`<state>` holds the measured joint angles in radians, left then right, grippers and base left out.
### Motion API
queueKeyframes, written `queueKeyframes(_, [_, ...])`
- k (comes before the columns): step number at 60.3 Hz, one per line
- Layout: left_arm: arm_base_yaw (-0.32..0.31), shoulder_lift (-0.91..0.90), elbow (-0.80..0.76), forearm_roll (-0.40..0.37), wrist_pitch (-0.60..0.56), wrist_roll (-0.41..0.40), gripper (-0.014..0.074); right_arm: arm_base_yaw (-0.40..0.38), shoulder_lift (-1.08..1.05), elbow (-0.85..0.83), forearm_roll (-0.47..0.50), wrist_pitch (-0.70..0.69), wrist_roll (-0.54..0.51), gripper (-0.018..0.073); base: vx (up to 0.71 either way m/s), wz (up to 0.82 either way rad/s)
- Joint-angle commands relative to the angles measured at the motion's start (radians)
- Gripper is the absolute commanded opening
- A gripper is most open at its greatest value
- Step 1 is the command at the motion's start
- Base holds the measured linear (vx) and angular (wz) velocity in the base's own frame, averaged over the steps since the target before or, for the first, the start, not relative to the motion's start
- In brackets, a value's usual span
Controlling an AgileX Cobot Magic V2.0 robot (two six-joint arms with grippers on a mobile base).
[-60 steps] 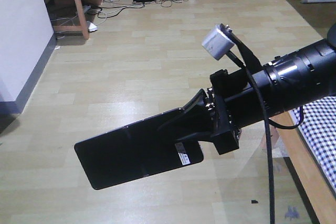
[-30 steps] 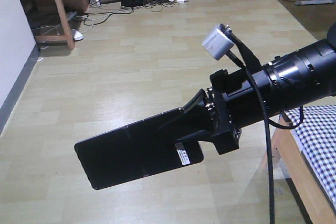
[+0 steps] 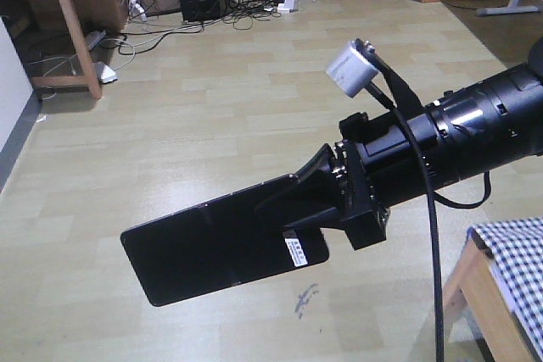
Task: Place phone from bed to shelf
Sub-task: 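Drive the base away from the bed holding the phone, then drive toward the wooden shelf unit with the laptop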
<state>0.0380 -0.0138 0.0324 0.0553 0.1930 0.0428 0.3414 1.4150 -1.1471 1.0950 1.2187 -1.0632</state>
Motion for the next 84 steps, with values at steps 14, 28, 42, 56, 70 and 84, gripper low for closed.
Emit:
queueKeyframes(14, [0.0,-0.01,-0.026,-0.005,-0.071,-0.004,0.0001,-0.002,-0.034,-0.026,0.087,0.071,-0.004,-0.0001,0.44,0.0])
queueKeyframes(28, [0.0,-0.01,-0.026,-0.005,-0.071,-0.004,0.0001,-0.002,-0.034,-0.026,0.087,0.071,-0.004,-0.0001,0.46,-0.03])
queueKeyframes(42, [0.0,-0.01,-0.026,-0.005,-0.071,-0.004,0.0001,-0.002,-0.034,-0.026,0.087,0.071,-0.004,-0.0001,0.47,-0.09])
queueKeyframes(56, [0.0,-0.01,-0.026,-0.005,-0.071,-0.004,0.0001,-0.002,-0.034,-0.026,0.087,0.071,-0.004,-0.0001,0.46,-0.17])
queueKeyframes(70, [0.0,-0.01,-0.026,-0.005,-0.071,-0.004,0.0001,-0.002,-0.034,-0.026,0.087,0.071,-0.004,-0.0001,0.44,-0.19])
queueKeyframes(84, [0.0,-0.01,-0.026,-0.005,-0.071,-0.004,0.0001,-0.002,-0.034,-0.026,0.087,0.071,-0.004,-0.0001,0.44,-0.17])
